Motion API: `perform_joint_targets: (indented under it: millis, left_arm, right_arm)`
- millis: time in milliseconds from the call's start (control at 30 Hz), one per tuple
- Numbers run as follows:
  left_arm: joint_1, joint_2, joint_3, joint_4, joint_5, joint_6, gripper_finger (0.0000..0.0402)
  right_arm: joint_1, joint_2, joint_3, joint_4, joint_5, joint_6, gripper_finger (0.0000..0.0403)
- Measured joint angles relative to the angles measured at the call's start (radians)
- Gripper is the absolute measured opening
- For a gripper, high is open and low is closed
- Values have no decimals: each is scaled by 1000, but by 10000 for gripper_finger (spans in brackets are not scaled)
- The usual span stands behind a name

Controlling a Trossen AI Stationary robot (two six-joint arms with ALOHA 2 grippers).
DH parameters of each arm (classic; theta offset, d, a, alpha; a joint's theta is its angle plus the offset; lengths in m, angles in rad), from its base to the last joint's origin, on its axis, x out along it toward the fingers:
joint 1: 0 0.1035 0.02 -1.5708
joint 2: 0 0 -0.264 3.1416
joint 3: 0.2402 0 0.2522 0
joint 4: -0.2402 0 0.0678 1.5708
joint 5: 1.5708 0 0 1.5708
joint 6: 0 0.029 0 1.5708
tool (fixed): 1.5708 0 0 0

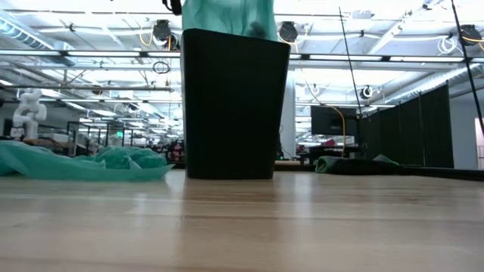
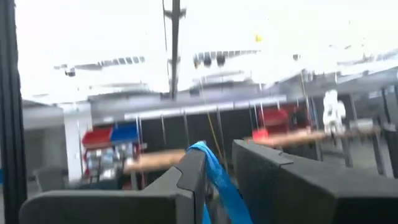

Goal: Place trash/remove bag and relplace
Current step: Remove the trash bag from the trash bin

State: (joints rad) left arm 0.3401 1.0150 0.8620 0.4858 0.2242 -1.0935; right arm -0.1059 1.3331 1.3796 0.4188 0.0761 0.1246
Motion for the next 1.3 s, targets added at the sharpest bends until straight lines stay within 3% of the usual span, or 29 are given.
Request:
perform_joint_targets:
  millis: [133,600,700,1000,1300]
  left_arm:
    - [0,20,15,-2,20,-1,0]
    - [0,84,171,-13,122,30,0]
    - [0,106,178,-12,152,26,0]
    - [-9,130,179,3,178,-27,0]
    - [-8,174,222,-43,219,-77,0]
  right_arm:
    - [0,0,0,27,0,-10,71]
    - [-5,83,0,-211,-12,18,77]
    - [-6,96,-1,-212,-54,33,98]
    - [-6,107,0,-209,-45,39,197]
    - [-6,188,0,-163,-51,20,216]
